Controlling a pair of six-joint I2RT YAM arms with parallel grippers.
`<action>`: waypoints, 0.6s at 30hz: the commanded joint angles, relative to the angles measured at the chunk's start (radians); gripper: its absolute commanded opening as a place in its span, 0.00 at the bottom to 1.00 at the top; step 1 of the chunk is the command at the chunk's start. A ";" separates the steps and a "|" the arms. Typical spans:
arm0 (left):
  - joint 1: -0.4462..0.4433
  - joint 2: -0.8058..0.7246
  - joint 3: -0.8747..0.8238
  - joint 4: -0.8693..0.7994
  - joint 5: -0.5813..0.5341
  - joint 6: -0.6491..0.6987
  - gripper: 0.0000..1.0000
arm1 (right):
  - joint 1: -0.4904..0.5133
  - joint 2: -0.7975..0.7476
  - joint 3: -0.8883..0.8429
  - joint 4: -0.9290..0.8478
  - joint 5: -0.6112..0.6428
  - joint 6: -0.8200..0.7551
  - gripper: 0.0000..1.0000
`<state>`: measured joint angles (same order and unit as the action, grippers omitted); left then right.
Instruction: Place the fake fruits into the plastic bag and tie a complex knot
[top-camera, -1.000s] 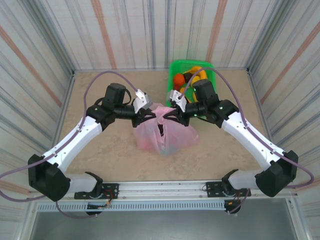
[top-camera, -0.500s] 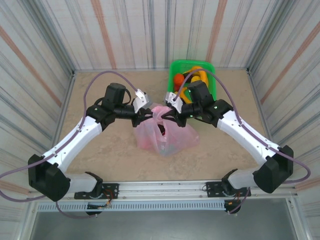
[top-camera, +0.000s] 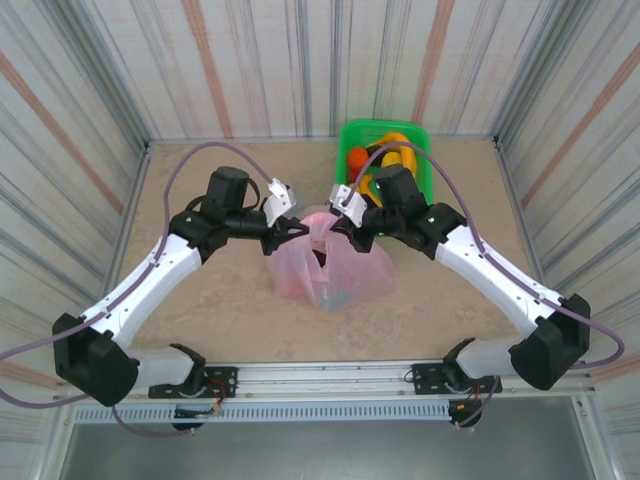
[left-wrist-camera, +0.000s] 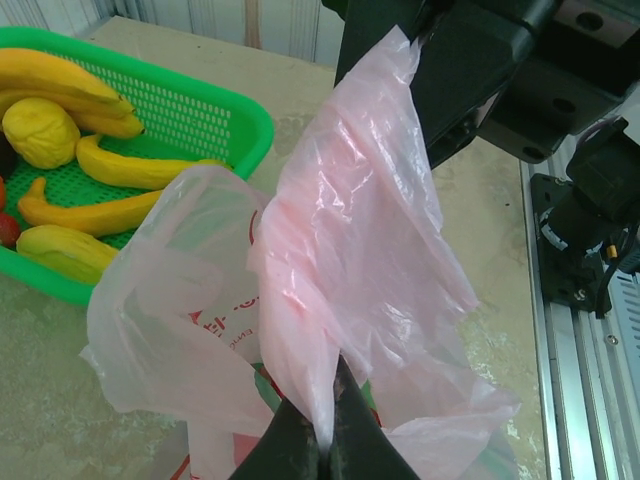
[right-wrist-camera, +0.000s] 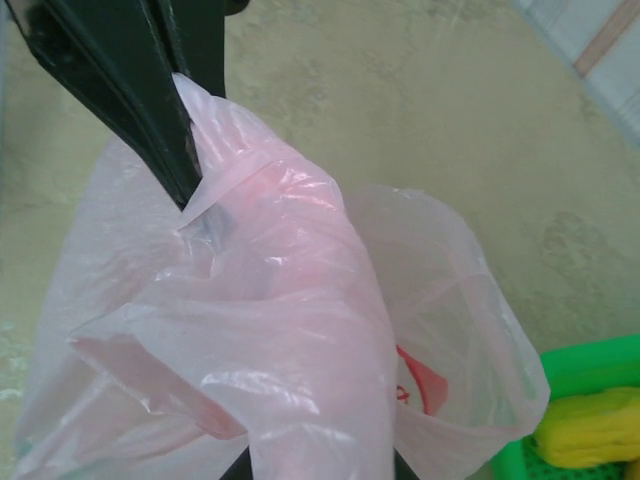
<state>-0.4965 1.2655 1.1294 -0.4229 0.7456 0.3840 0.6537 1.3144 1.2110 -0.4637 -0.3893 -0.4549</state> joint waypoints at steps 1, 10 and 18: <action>0.018 -0.025 0.032 -0.022 0.057 -0.030 0.00 | 0.024 -0.033 -0.039 0.066 0.191 -0.053 0.00; 0.053 0.017 0.053 0.001 0.134 -0.118 0.08 | 0.055 -0.088 -0.176 0.307 0.324 -0.070 0.00; 0.061 -0.002 0.034 0.083 0.125 -0.113 0.67 | 0.050 -0.110 -0.199 0.344 0.236 -0.030 0.00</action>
<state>-0.4267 1.2896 1.1538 -0.3840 0.8551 0.2646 0.7113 1.2354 1.0187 -0.1650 -0.1329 -0.5056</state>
